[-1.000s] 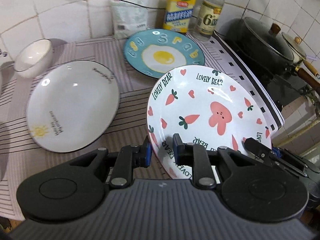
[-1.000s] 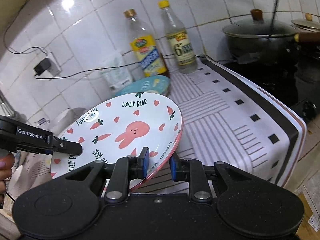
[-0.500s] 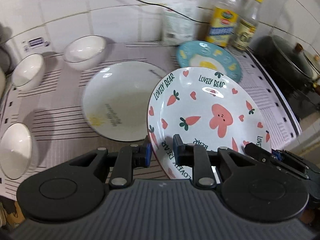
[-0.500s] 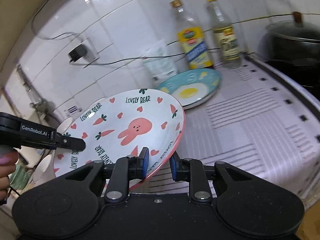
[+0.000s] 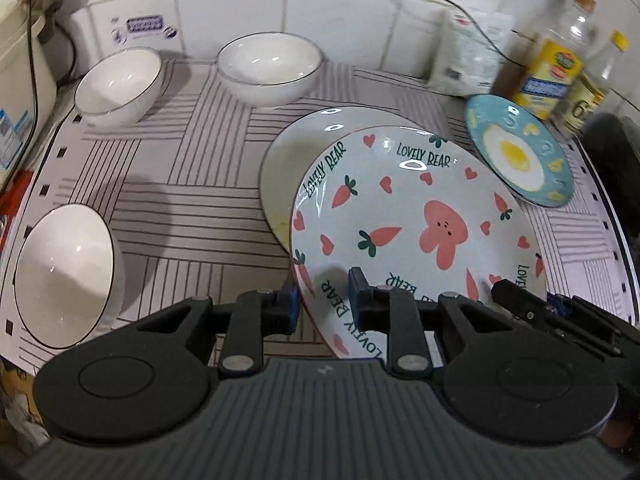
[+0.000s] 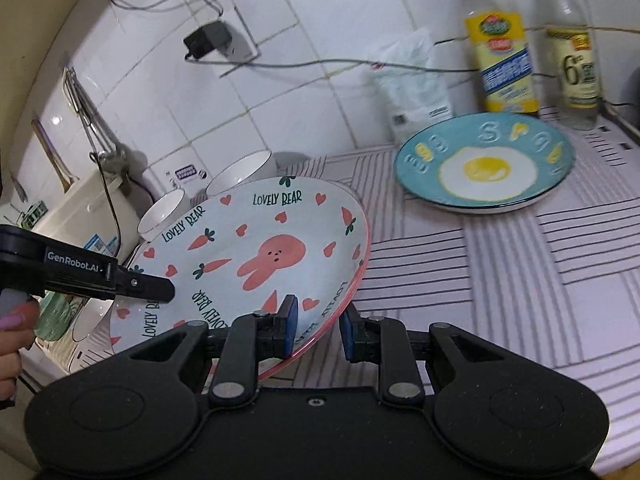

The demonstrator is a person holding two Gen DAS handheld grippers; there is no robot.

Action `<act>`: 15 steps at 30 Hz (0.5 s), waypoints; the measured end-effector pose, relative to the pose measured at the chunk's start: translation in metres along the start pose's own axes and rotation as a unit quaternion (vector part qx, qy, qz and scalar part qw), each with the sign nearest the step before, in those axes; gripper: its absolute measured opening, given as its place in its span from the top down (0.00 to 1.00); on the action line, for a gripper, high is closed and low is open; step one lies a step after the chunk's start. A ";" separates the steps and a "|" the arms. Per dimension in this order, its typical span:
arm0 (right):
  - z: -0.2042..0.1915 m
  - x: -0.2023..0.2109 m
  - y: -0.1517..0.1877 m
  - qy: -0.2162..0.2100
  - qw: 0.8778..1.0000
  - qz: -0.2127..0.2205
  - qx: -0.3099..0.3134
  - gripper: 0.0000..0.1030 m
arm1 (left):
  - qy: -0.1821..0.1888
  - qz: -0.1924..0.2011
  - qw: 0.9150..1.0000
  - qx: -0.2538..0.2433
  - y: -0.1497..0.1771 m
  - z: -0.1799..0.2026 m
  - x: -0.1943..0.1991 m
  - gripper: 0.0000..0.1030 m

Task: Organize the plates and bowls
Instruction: 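Lower the Lovely Bear plate onto the white plate and open both grippers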

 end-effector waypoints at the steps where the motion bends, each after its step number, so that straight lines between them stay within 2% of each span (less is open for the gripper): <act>1: -0.002 -0.003 -0.001 0.000 1.000 -0.002 0.003 0.74 | -0.001 -0.002 1.000 0.007 -0.002 -0.004 -0.002 0.78; 8: -0.014 -0.025 -0.020 0.003 0.999 -0.043 0.019 0.74 | -0.009 -0.034 0.998 0.043 -0.017 -0.017 -0.018 0.76; 12: -0.022 -0.033 -0.030 0.020 0.997 -0.060 0.035 0.74 | -0.004 -0.048 0.997 0.066 -0.025 -0.024 -0.025 0.74; 15: -0.030 -0.033 -0.034 0.034 0.996 -0.070 0.046 0.74 | -0.014 -0.059 0.996 0.072 -0.030 -0.028 -0.028 0.72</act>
Point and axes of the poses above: each gripper's, at about its wrist camera, not at the fingertips, and x roughly against the way its jaws point, z to its right, y to its underside, the point moved 1 cm from there along -x, roughly the way its jaws point, and after that the axes turned 11 degrees about y, right-handed, at the moved point
